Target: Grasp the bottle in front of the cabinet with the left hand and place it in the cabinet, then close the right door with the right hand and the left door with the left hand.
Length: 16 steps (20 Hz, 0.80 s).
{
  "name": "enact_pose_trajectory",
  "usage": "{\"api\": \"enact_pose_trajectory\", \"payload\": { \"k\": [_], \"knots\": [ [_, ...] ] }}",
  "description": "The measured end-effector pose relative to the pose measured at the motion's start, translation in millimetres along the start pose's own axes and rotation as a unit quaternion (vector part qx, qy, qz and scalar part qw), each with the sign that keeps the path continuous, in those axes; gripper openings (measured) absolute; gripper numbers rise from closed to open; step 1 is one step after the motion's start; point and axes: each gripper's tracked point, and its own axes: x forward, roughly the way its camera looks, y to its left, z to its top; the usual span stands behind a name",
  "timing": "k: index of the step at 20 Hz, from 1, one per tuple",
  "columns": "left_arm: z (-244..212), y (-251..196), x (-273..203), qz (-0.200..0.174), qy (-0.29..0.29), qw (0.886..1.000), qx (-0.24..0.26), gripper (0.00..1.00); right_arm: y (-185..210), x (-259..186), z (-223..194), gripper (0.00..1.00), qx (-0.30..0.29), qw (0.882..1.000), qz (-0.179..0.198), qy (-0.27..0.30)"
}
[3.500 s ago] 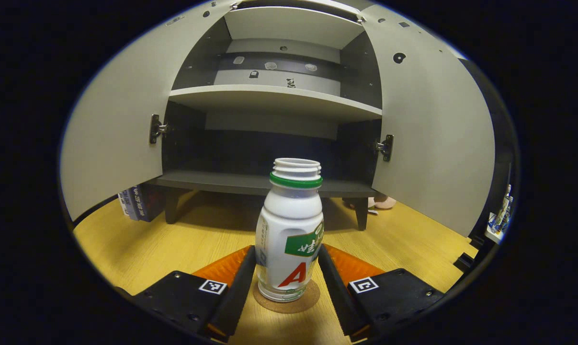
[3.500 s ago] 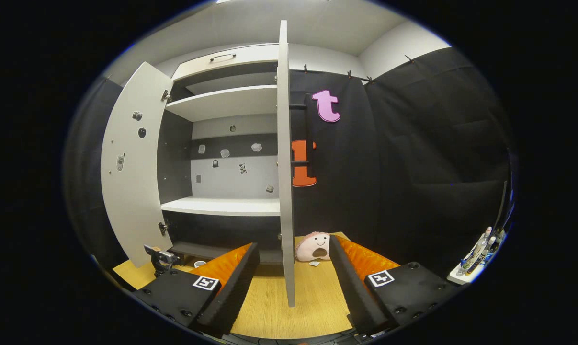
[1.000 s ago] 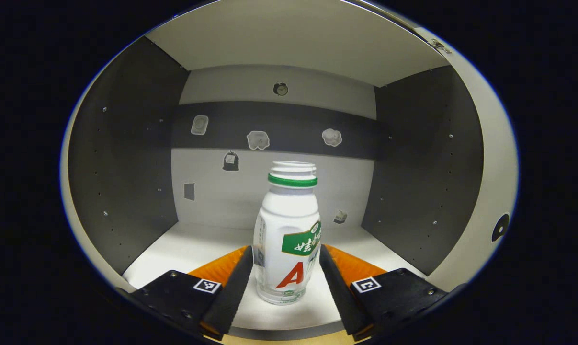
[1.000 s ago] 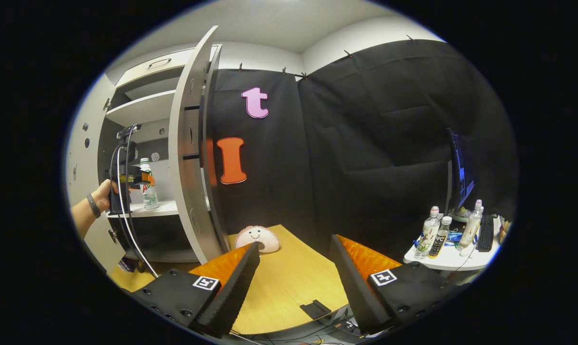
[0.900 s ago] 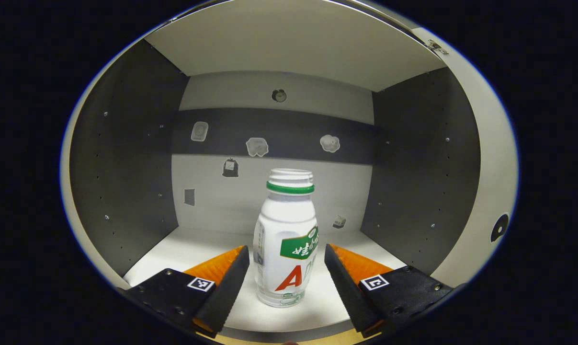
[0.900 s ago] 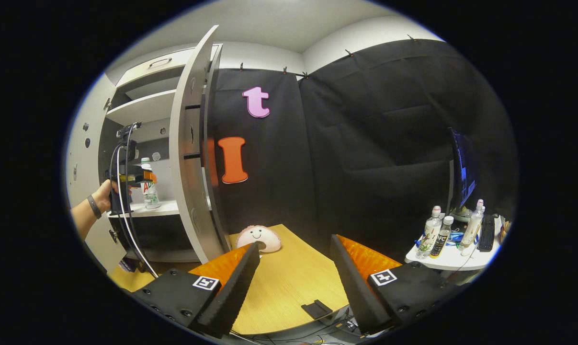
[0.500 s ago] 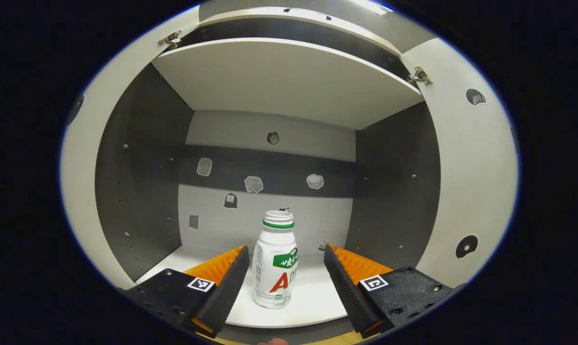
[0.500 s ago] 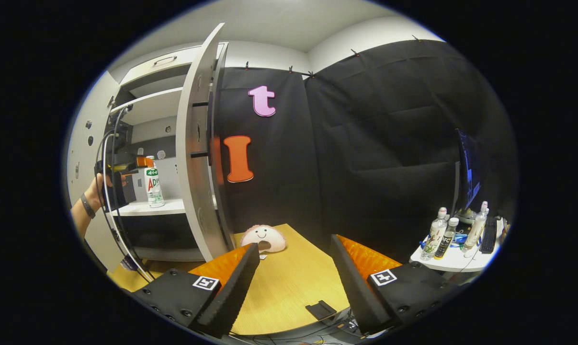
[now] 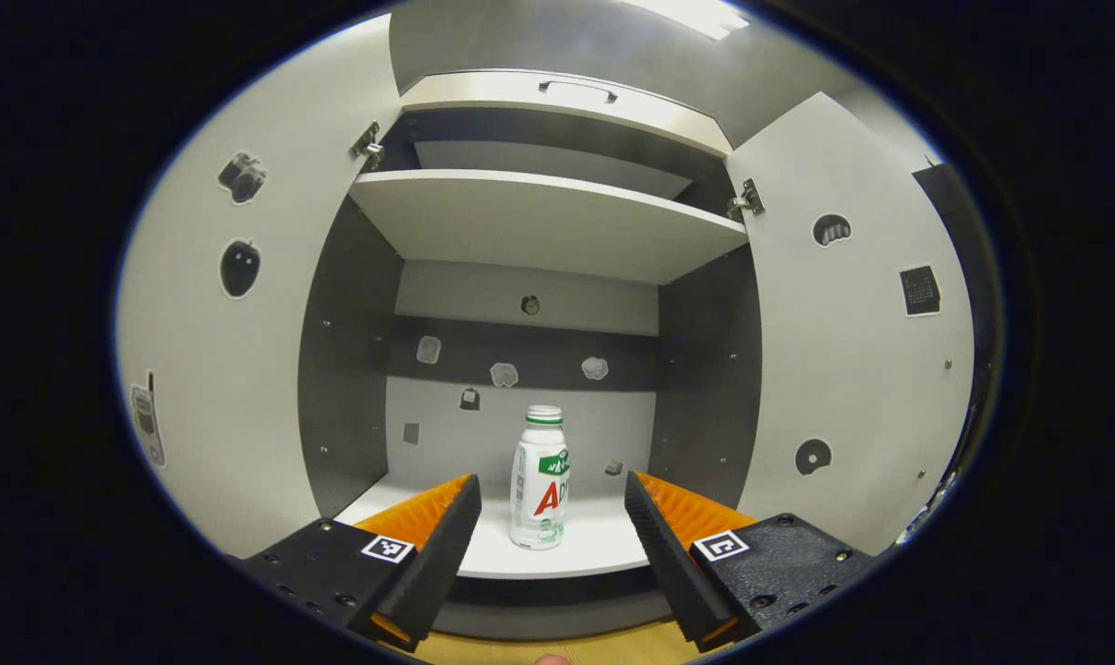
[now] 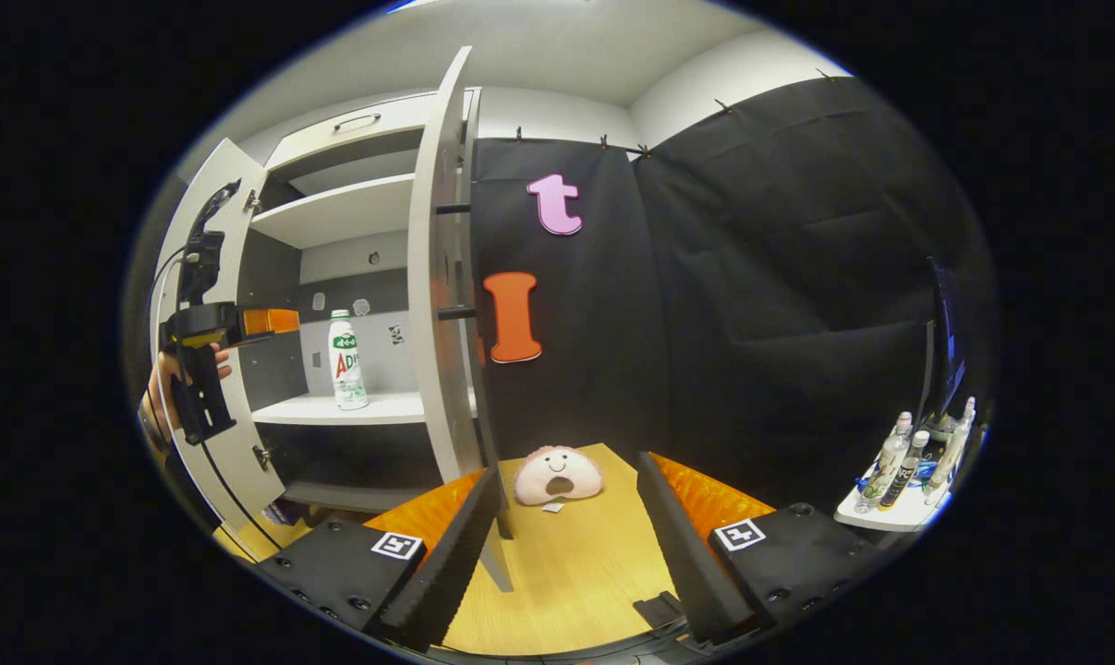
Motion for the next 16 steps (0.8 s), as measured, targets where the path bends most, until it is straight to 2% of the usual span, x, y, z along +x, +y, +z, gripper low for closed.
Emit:
{"api": "enact_pose_trajectory", "payload": {
  "k": [7,12,16],
  "knots": [
    [-65,26,-82,0.056,0.017,0.998,-0.015,0.95,31,6,4,0.98,-0.008,0.999,0.048,0.001],
    [-98,37,-136,0.089,0.024,0.996,0.009,0.95,51,14,3,0.98,-0.015,0.997,0.072,0.006],
    [-125,41,-166,0.096,0.045,0.994,-0.009,0.95,64,22,5,0.98,-0.014,0.996,0.085,0.009]
  ]
}}
